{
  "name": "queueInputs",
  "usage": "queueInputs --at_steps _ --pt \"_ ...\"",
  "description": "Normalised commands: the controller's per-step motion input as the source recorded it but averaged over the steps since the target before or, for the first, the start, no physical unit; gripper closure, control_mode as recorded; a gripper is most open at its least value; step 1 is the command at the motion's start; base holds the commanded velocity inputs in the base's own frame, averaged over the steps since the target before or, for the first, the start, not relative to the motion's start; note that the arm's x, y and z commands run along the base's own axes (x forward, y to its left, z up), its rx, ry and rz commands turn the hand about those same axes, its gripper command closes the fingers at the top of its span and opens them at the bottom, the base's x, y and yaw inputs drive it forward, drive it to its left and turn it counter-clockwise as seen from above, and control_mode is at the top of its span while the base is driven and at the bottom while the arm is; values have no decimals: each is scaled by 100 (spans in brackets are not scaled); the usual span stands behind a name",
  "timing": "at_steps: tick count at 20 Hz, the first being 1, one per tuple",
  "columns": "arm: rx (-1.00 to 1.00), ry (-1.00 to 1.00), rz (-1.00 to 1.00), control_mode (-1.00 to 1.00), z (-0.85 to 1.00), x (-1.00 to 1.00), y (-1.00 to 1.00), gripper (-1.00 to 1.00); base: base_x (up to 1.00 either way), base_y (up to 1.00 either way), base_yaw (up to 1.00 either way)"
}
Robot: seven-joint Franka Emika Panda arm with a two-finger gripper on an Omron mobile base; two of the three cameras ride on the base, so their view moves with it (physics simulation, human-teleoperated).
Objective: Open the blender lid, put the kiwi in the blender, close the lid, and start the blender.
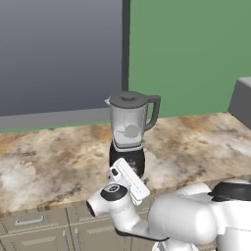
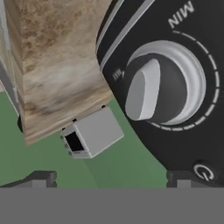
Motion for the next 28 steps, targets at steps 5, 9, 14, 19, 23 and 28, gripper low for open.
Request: queueInputs --at_steps 5,9,14,19,23,28 --pt "-1 -14 2 -100 4 1 2 -100 0 0 0" --pt "-3 -8 2 -100 1 14 5 -100 0 0 0" --pt "-2 -5 2 -100 -5 27 5 -100 0 0 0" --pt "-3 0 5 -100 -31 36 17 -100 0 0 0" --pt "-2 0 8 -100 -36 30 24 -100 0 0 0" --pt "0 0 9 -100 -13 51 22 -100 0 0 0"
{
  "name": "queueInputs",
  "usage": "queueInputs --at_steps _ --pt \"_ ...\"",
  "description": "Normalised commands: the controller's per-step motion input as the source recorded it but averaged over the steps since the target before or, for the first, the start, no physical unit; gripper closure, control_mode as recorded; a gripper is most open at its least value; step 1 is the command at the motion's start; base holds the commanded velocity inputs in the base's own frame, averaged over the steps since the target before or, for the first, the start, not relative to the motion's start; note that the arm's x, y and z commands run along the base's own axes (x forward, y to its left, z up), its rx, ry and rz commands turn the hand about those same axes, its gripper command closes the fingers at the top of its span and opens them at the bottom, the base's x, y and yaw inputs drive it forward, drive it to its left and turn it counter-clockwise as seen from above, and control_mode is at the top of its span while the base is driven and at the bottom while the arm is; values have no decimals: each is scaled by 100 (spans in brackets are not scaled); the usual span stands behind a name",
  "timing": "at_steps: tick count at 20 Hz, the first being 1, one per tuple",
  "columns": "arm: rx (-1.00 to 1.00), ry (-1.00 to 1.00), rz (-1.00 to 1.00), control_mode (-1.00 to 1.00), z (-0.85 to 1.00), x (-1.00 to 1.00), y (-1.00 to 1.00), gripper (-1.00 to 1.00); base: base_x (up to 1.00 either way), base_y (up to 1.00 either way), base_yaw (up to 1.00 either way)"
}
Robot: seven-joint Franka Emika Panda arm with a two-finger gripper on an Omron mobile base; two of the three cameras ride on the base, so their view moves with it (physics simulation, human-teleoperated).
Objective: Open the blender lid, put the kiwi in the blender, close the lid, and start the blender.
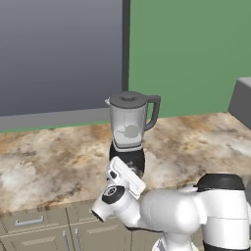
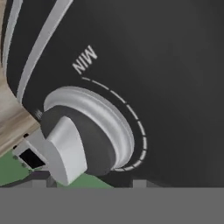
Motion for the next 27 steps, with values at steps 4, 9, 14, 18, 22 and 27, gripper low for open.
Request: queueInputs --at_steps 4,9,14,18,22,27 --pt "0 -2 12 -100 -1 56 9 -100 0 0 0" --pt "0 -12 11 -100 13 5 0 -100 0 0 0" --pt "0 -20 7 -100 69 -29 -6 -100 0 0 0" --pt "0 -17 5 -100 85 -25 -8 -100 0 0 0" --pt "0 -13 3 -100 88 -18 -2 -100 0 0 0" --pt "0 -11 2 -100 96 -14 -1 -100 0 0 0"
